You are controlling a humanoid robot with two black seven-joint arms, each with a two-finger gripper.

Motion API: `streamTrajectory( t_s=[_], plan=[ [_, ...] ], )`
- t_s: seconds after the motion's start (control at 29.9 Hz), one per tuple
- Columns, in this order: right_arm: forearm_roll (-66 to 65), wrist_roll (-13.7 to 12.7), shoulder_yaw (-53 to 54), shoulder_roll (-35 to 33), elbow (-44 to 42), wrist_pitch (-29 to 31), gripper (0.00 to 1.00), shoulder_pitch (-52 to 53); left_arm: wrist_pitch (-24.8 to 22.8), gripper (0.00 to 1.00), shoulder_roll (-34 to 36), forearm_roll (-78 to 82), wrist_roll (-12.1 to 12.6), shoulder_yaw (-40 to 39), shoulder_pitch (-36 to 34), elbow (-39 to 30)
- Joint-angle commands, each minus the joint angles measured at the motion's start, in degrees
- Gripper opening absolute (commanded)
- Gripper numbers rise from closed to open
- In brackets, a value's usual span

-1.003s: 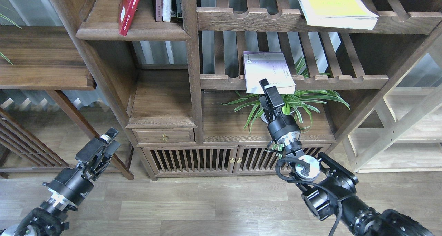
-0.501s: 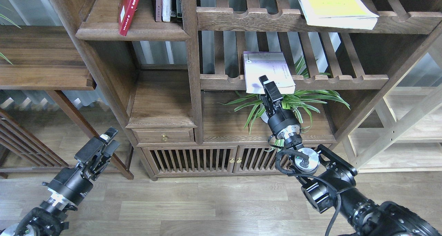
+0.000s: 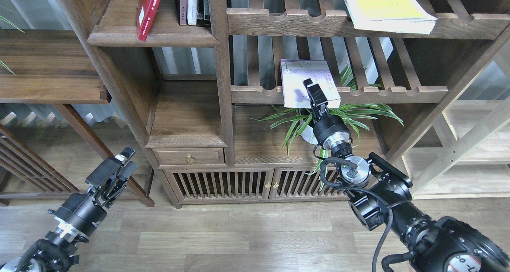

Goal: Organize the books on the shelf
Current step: 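Grip the white book and tilt it out of the shelf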

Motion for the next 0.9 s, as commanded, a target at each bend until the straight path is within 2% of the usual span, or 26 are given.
streamTrajectory(
  t_s=[0.0,0.13,0.33,0.43,0.53,0.7,0.87],
  plan=[
    [0.16,-0.09,-0.09,0.00,0.16,-1.22,0.93,0.18,0.00,0.80,0.00,0.01,0.00,0.02,0.00,0.07],
    [0.16,0.00,-0.70,0.00,0.16,-1.22,0.86,0.26,0.00,0.80,0.09,0.01,0.00,-0.06,0.00,0.07],
    [-0.19,0.44,-0.79,0.00,0.34,-1.22,0.68,0.53,0.00,0.80,0.17,0.01,0.00,-0.06,0.00,0.07],
    [-0.28,1.32,-0.79,0.00,0.43,-1.22,0.54,0.53,0.00,0.80,0.17,0.01,0.00,-0.06,0.00,0.07],
    [-0.28,1.49,-0.79,0.00,0.51,-1.05,0.45,0.61,0.00,0.80,0.17,0.01,0.00,0.02,0.08,0.07],
    [-0.54,1.49,-0.79,0.00,0.69,-1.13,0.37,0.62,0.00,0.80,0.17,-0.08,-0.09,-0.06,0.08,0.07],
    [-0.89,2.72,-0.61,0.00,0.95,-0.96,0.25,0.62,0.00,0.80,0.17,-0.08,-0.17,-0.06,0.08,0.07]
  ],
)
